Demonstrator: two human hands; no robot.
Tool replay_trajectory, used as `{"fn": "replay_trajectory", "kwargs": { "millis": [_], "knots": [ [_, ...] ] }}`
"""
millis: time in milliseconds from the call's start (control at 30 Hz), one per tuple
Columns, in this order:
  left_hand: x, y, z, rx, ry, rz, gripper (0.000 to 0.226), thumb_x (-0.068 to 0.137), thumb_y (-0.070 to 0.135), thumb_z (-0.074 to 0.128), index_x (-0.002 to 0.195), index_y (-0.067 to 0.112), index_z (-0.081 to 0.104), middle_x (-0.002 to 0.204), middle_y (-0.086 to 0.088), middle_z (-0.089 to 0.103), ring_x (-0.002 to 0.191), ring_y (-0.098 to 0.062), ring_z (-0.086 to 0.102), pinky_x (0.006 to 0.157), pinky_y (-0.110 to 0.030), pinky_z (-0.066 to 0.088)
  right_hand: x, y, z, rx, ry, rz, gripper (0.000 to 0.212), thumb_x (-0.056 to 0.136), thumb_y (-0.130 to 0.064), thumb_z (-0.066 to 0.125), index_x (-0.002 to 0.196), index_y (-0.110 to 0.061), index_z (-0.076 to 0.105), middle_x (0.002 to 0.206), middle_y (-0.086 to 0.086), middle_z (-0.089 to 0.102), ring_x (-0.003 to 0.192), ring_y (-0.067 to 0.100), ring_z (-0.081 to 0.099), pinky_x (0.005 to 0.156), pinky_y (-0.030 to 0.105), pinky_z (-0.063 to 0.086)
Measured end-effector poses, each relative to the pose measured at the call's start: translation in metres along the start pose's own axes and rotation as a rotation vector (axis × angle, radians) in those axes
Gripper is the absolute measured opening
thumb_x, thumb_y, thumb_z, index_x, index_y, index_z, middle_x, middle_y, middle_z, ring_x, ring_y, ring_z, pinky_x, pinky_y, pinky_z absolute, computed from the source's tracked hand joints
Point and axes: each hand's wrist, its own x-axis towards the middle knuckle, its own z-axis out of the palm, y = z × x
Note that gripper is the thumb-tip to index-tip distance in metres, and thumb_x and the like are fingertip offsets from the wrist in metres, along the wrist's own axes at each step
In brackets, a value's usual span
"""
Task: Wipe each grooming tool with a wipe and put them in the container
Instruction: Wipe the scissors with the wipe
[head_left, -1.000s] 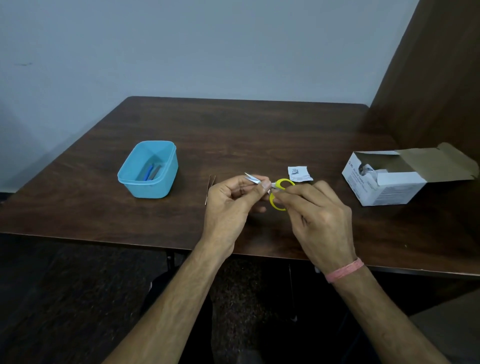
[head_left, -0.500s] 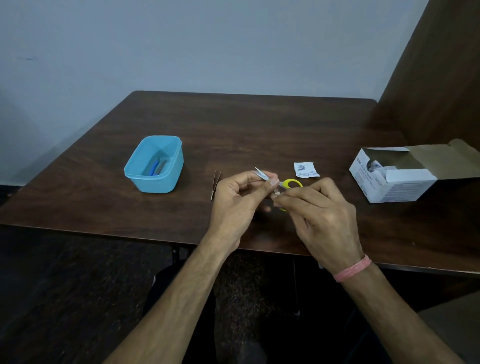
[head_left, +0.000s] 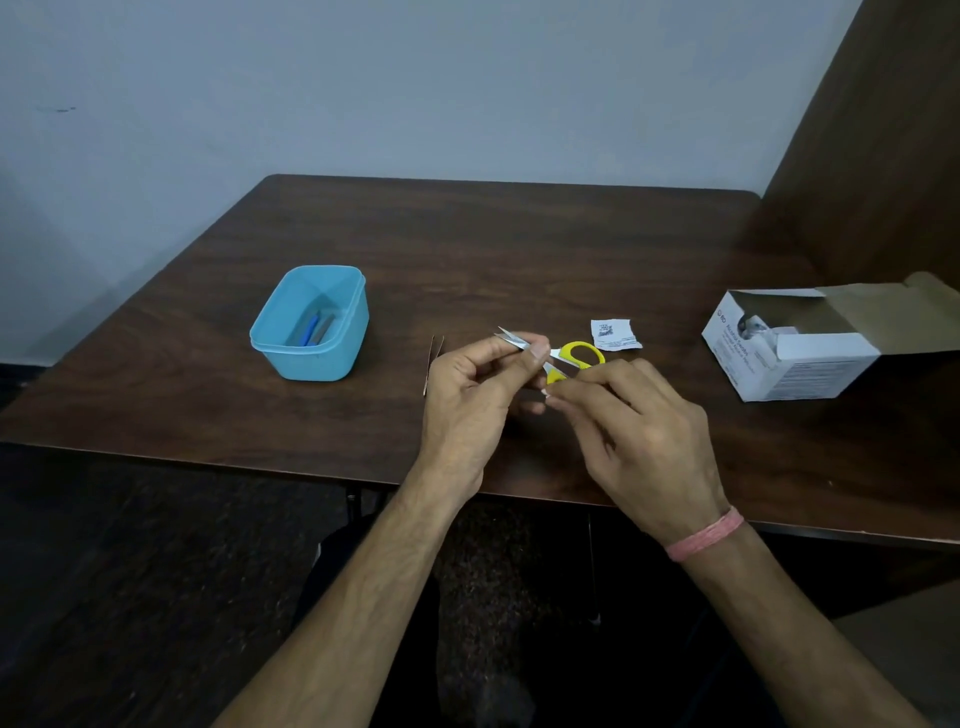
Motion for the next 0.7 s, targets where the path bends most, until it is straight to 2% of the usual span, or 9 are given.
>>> {"fn": "replay_trajectory", "kwargs": {
  "millis": [200, 400, 700],
  "knots": [
    [0.0012, -0.0010, -0.0016, -0.067, 0.078, 0.010, 0.013, 0.104, 0.012, 0.079, 0.112, 0.004, 0.084, 0.090, -0.006, 0.076, 0.084, -0.013, 0.072, 0.064, -0.027, 0.062, 0.0002, -0.0011, -0.0015, -0.023, 0.068, 0.043, 0.012, 0.105, -0.025, 0.076, 0.108, -0.016, 0.084, 0.101, -0.001, 0.075, 0.087, 0.021, 0.067, 0.064, 0.038, 0.056],
    [0.0025, -0.0026, -0.0033, -0.086, 0.075, -0.004, 0.014, 0.105, 0.013, 0.078, 0.114, 0.004, 0.084, 0.090, -0.002, 0.078, 0.083, -0.009, 0.072, 0.065, -0.027, 0.063, 0.0000, -0.0018, -0.0006, -0.024, 0.055, -0.008, 0.012, 0.107, -0.020, 0.075, 0.112, -0.013, 0.084, 0.104, 0.002, 0.076, 0.086, 0.025, 0.070, 0.065, 0.042, 0.059],
    [0.0037, -0.0029, -0.0046, -0.112, 0.074, -0.020, 0.018, 0.106, 0.012, 0.077, 0.117, -0.001, 0.082, 0.092, -0.006, 0.079, 0.082, -0.012, 0.072, 0.070, -0.026, 0.066, -0.0005, 0.0063, 0.0007, 0.076, 0.091, 0.140, 0.014, 0.106, -0.009, 0.075, 0.116, -0.014, 0.084, 0.114, -0.002, 0.079, 0.100, 0.022, 0.077, 0.075, 0.046, 0.064]
  ]
}}
